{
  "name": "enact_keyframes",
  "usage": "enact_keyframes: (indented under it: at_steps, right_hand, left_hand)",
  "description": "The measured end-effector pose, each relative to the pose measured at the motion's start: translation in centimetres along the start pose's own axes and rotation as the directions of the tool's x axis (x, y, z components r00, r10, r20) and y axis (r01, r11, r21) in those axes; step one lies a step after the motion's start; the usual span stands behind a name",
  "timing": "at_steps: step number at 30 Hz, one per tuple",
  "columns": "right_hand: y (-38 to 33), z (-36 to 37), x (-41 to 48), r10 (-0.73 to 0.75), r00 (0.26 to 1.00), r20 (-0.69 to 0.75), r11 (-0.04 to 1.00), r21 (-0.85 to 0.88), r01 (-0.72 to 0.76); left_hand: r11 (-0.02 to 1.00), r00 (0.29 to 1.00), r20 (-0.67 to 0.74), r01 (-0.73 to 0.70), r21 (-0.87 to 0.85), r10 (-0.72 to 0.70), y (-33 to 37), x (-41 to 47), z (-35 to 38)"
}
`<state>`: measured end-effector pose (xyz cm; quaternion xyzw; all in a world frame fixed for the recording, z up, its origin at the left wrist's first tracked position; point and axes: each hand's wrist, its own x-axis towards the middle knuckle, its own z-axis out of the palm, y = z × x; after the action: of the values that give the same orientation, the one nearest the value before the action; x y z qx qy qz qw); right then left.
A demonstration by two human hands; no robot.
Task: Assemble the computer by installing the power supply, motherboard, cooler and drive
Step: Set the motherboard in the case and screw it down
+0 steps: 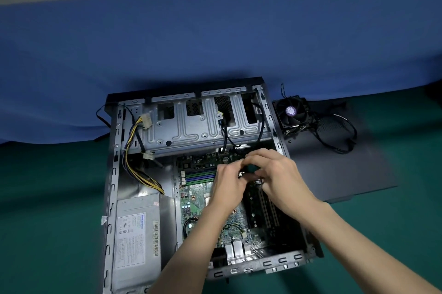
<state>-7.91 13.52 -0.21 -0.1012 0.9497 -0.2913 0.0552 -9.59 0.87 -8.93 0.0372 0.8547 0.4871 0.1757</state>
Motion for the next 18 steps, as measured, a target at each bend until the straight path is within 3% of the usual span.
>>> enact_keyframes:
  at_steps: [4, 8, 14, 18]
  right_hand:
    - [-0.1, 0.2, 0.0, -0.005, 0.997, -0.074, 1.000, -0.030, 0.003]
    - [0.7, 0.1, 0.2, -0.097, 0.995, -0.012, 0.995, 0.020, 0.097]
    - [1.7, 0.0, 0.7, -0.139, 0.990, -0.004, 0.989, 0.052, 0.139]
    - [1.4, 0.0, 1.1, -0.139, 0.990, -0.014, 0.990, -0.016, 0.138]
  left_hand:
    - [1.000, 0.999, -0.050, 0.019, 0.000, -0.019, 0.1, -0.1, 0.8]
    - [0.994, 0.993, -0.112, 0.008, -0.107, -0.020, 0.1, -0.4, 0.7]
    - [0.992, 0.994, -0.093, 0.043, -0.117, -0.054, -0.3, -0.5, 0.2]
    - [0.995, 0.996, -0.088, 0.005, -0.099, -0.014, 0.5, -0.5, -0.1]
